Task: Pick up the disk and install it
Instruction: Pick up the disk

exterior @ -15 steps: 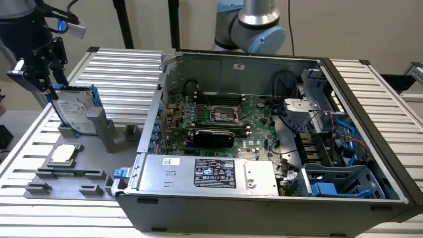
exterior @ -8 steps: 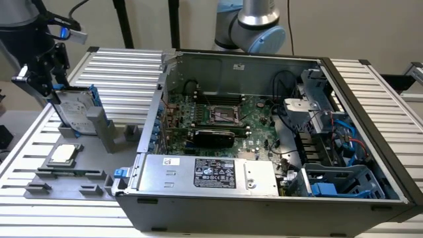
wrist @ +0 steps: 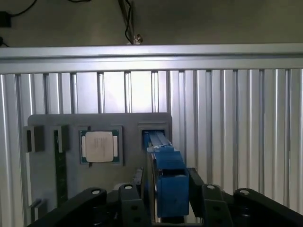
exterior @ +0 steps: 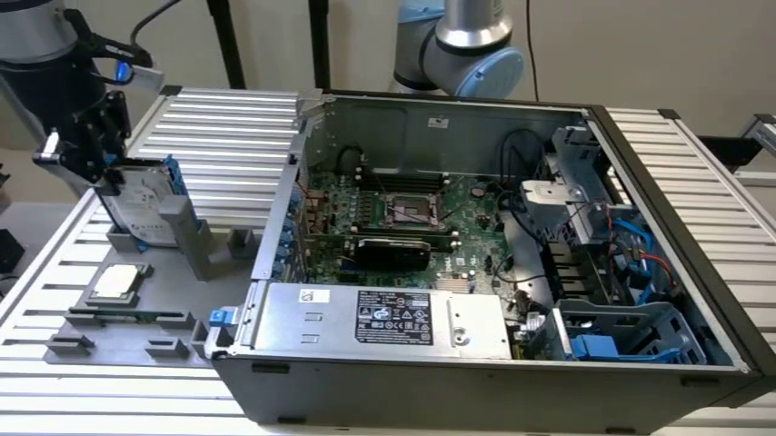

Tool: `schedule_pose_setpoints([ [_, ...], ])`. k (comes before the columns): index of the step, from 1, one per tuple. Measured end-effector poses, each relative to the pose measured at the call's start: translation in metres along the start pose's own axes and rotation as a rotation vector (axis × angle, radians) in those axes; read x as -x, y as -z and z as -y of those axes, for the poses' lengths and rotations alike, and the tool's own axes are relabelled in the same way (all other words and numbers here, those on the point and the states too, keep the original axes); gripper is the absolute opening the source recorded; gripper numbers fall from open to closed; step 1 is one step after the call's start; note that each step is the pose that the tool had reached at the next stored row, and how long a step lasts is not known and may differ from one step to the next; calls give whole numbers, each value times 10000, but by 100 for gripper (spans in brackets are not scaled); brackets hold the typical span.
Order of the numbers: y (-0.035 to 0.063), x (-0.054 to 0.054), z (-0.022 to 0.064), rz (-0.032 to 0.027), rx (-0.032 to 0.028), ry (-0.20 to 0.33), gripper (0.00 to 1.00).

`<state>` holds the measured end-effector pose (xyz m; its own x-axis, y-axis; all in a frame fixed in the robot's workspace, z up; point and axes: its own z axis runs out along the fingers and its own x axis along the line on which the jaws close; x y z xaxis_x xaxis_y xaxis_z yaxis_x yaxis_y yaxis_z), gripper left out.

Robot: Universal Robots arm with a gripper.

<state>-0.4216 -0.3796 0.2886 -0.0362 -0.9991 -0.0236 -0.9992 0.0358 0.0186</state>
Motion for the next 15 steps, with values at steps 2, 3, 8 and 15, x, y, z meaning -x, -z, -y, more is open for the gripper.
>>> schedule_pose_setpoints([
  [2, -3, 0, -1, -3, 3, 0, 100],
  [3, -4, 0, -1, -3, 3, 0, 100],
  [8, -7, 0, -13, 0, -1, 0, 100],
  [15, -8, -1, -37, -1, -1, 1, 100],
])
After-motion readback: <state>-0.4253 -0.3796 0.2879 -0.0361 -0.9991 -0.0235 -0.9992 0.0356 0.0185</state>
